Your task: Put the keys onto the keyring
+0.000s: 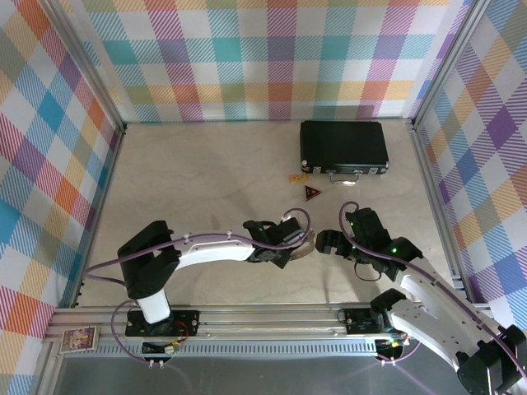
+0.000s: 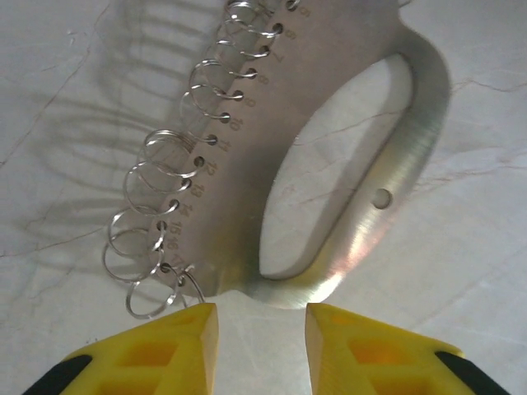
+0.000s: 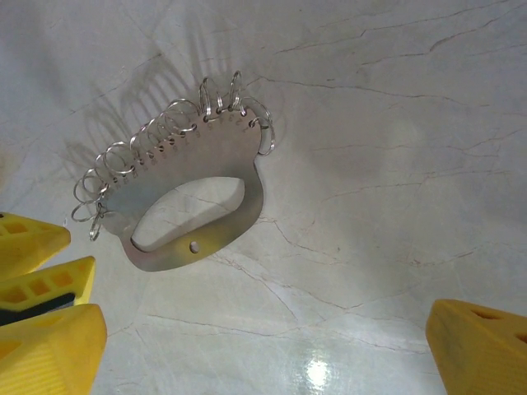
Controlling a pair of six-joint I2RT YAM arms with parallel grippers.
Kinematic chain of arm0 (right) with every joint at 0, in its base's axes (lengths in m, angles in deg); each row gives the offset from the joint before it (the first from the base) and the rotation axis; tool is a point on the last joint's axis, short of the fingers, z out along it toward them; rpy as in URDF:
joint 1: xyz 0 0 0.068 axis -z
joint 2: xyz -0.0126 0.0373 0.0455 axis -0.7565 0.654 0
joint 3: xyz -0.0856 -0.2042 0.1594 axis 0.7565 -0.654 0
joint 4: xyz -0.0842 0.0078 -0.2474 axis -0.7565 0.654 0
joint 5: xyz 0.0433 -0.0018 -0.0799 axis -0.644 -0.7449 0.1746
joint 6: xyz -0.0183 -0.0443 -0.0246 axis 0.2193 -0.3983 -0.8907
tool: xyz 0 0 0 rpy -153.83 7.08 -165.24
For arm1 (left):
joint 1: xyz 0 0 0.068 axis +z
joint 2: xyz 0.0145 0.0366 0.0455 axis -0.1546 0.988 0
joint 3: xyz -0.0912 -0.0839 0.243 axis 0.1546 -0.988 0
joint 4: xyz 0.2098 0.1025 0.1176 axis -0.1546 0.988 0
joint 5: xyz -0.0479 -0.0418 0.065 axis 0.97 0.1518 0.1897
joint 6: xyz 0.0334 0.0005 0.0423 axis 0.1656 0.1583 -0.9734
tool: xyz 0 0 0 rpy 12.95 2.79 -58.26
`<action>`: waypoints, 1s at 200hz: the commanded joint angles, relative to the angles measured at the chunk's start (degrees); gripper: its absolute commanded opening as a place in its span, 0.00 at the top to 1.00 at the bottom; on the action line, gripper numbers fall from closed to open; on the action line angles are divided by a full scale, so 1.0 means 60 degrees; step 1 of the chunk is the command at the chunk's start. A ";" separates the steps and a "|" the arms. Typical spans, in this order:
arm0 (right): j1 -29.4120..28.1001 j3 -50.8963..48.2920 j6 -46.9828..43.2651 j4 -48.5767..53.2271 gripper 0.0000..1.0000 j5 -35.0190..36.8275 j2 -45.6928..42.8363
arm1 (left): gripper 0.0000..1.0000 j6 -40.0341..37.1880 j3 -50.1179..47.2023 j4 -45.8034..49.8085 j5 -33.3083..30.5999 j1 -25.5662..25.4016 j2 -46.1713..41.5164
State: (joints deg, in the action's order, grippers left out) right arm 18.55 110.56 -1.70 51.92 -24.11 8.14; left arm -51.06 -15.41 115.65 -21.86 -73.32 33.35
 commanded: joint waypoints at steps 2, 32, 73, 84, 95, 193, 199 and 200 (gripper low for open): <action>-0.0041 0.0282 -0.0167 0.0107 0.01 0.0281 -0.0100 | 0.69 0.0099 0.0472 0.0840 -0.1160 -0.0205 0.0423; -0.0043 0.0227 -0.0209 0.0226 0.01 0.0500 -0.0361 | 0.71 0.0349 0.0481 0.0903 -0.1460 -0.0249 0.0697; -0.0049 0.0206 -0.0188 0.0184 0.01 0.0530 -0.0401 | 0.73 0.0448 0.0561 0.1000 -0.1753 -0.0308 0.0910; -0.0051 0.0209 -0.0183 0.0153 0.01 0.0535 -0.0399 | 0.73 0.0450 0.0561 0.0961 -0.1763 -0.0308 0.0947; -0.0044 0.0209 -0.0182 0.0137 0.01 0.0543 -0.0412 | 0.73 0.0435 0.0576 0.0941 -0.1754 -0.0308 0.1007; -0.0041 0.0252 -0.0177 0.0199 0.01 0.0779 -0.0654 | 0.79 0.0432 0.0677 0.1027 -0.1930 -0.0319 0.1363; -0.0040 0.0250 -0.0168 0.0213 0.01 0.0791 -0.0669 | 0.80 0.0435 0.0679 0.1028 -0.1947 -0.0322 0.1364; -0.0047 0.0250 -0.0167 0.0226 0.01 0.0792 -0.0672 | 0.80 0.0438 0.0679 0.1027 -0.1946 -0.0322 0.1364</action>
State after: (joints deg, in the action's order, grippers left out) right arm 18.55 110.56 -1.92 52.36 -20.22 4.86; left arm -49.34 -12.61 119.93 -31.90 -74.50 40.82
